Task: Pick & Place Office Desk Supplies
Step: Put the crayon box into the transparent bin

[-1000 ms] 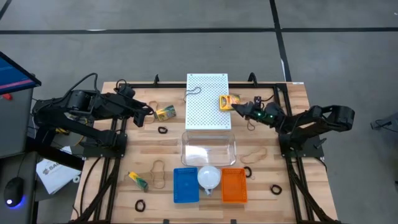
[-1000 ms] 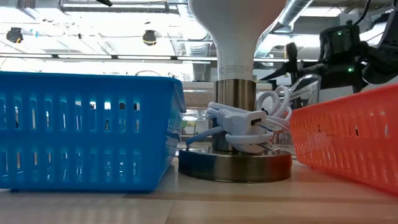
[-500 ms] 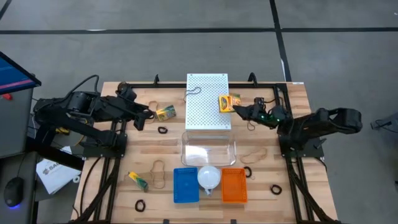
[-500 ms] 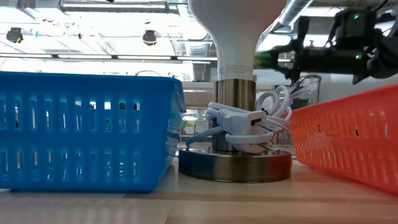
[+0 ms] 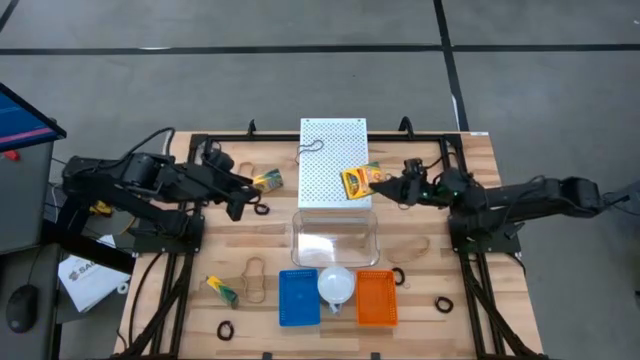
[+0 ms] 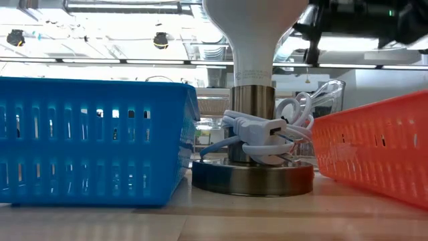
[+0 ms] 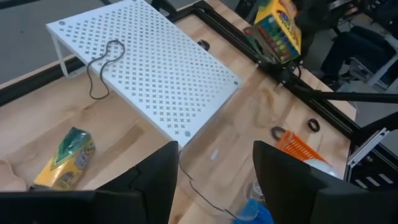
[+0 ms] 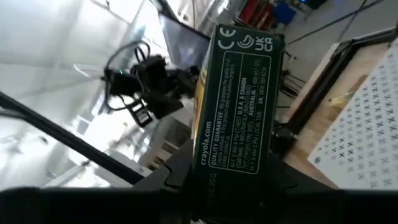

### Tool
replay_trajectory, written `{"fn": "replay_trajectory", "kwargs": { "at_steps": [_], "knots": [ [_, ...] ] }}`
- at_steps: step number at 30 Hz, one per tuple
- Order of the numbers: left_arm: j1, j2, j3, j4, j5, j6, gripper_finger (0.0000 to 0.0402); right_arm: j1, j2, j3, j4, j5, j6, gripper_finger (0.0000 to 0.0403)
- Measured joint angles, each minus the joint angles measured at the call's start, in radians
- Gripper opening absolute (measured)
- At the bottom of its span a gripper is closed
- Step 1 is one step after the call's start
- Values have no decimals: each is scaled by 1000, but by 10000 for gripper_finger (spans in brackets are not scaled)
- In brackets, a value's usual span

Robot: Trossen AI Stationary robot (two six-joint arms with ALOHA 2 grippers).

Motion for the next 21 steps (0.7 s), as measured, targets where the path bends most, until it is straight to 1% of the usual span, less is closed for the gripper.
{"fn": "replay_trajectory", "kwargs": {
  "at_steps": [3,7,10,12,16,21],
  "knots": [
    [0,18,0,3,1,0,199,31,-53,102,-276,2,-58,96],
    [0,22,0,8,1,0,199,82,-104,269,-692,3,-140,96],
    [0,25,0,7,1,20,199,126,-102,392,-955,23,-187,96],
    [0,24,0,7,1,31,199,156,-90,458,-1091,44,-202,96],
    [0,24,0,14,0,52,199,221,-46,548,-1259,85,-186,96],
    [0,24,0,14,-18,52,199,333,17,568,-1282,160,-51,96]
  ]
}}
